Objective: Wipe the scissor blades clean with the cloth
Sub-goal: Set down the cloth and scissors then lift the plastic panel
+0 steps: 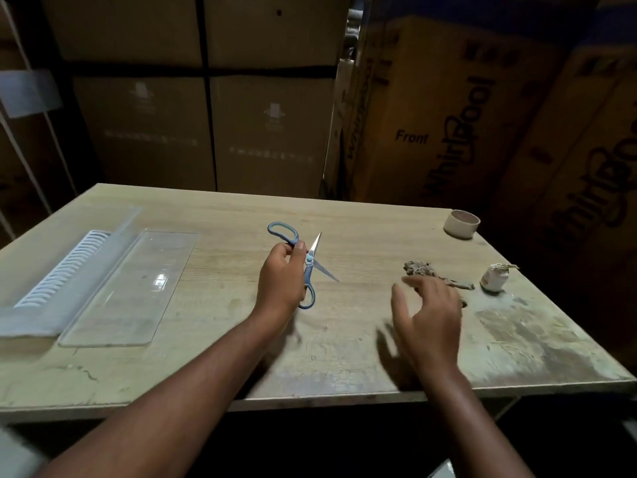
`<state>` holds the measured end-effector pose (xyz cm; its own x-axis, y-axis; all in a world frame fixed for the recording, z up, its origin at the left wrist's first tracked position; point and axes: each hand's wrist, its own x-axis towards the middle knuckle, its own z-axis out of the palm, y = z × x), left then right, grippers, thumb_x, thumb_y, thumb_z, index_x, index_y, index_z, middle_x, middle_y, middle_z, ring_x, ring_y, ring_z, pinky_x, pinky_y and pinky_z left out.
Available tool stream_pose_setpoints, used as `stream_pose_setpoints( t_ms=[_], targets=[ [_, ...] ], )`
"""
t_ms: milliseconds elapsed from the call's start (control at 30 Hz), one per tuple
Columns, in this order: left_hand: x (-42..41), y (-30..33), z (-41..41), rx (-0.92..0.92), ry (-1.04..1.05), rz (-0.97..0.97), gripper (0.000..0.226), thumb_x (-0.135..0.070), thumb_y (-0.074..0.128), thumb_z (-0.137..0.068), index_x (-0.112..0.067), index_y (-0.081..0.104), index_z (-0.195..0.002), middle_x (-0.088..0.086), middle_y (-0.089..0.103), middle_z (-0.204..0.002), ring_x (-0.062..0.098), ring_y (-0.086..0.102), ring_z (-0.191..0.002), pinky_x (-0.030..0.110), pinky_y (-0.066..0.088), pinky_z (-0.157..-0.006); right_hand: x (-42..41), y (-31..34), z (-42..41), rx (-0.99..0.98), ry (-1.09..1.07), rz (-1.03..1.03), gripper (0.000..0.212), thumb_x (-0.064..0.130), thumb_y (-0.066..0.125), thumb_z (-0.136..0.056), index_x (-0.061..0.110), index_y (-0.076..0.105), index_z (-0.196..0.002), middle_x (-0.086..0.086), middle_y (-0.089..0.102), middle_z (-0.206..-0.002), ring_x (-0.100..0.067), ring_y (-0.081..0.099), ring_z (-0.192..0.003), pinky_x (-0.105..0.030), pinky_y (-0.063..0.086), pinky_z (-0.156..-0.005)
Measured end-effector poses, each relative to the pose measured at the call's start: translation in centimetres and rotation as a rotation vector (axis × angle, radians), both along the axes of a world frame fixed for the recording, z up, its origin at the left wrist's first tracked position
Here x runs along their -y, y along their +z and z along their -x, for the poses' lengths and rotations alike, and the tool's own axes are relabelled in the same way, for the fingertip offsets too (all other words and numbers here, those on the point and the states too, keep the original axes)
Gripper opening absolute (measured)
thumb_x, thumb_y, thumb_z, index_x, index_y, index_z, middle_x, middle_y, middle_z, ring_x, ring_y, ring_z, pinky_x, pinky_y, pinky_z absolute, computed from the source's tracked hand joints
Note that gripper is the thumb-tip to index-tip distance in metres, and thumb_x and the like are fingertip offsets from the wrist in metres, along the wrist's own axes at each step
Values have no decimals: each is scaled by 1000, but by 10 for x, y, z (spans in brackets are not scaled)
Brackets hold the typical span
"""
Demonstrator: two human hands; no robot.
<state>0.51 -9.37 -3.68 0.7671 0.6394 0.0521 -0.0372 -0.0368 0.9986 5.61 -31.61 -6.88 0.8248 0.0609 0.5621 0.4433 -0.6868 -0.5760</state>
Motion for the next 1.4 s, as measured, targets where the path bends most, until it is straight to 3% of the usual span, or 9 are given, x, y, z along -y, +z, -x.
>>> stream_pose_setpoints(
  t_ms=[67,133,200,333,467,567,767,1100,1400],
  targets=[
    [9,-1,6,16,62,8,33,-43,48,-111,-14,61,-100,-1,60,-73,13,51,-54,31,47,-54,-37,9,42,-372,287,-364,28,47,74,-96,20,75,-92,3,75,-88,-11,68,-79,-34,56,-72],
    [19,-2,14,26,97,-17,31,-46,48,-110,-19,61,-102,-3,68,-80,15,63,-64,33,53,-62,-67,11,69,-755,455,-673,39,52,75,-86,13,78,-93,-3,75,-84,-11,66,-68,-28,54,-58],
    [25,-4,23,42,106,-41,28,-48,49,-109,-26,61,-97,-7,70,-79,15,68,-69,36,56,-67,-83,11,79,-855,509,-773,31,40,75,-93,9,76,-94,-7,75,-85,-14,66,-67,-27,51,-56],
    [19,0,44,106,66,49,26,-45,54,-108,-24,65,-97,-6,69,-63,9,64,-55,34,55,-61,-88,16,79,-832,483,-848,21,23,71,-101,3,75,-97,-10,72,-76,-13,65,-59,-23,53,-55],
    [-18,3,64,160,175,241,26,-42,63,-104,-19,64,-117,6,80,-101,21,78,-84,33,66,-73,-91,23,74,-836,501,-835,19,18,73,-99,0,73,-93,-11,68,-69,-13,62,-54,-20,54,-53],
    [-49,-3,75,185,202,215,29,-23,69,-103,-16,68,-131,6,80,-106,16,76,-82,27,65,-77,-100,23,72,-841,524,-821,17,16,74,-98,-1,75,-95,-13,67,-71,-14,62,-54,-21,54,-53],
    [-53,-12,92,123,25,190,12,-16,74,-99,-17,79,-110,9,83,-86,12,72,-70,24,62,-70,-131,18,84,-745,557,-861,23,12,76,-97,18,71,-119,-17,75,-76,-19,70,-63,-25,61,-62],
    [-53,-20,106,139,-3,265,17,-15,78,-96,-12,68,-109,18,83,-88,27,78,-78,45,66,-82,-166,7,108,-610,592,-810,20,18,71,-101,20,68,-121,-13,80,-87,-19,77,-74,-28,62,-68],
    [-104,1,119,105,-43,144,25,-17,76,-98,-11,72,-122,7,82,-96,18,79,-86,33,65,-80,-199,18,125,-536,767,-698,35,12,63,-106,36,66,-131,-2,80,-106,-12,76,-95,-26,62,-76]
  ],
)
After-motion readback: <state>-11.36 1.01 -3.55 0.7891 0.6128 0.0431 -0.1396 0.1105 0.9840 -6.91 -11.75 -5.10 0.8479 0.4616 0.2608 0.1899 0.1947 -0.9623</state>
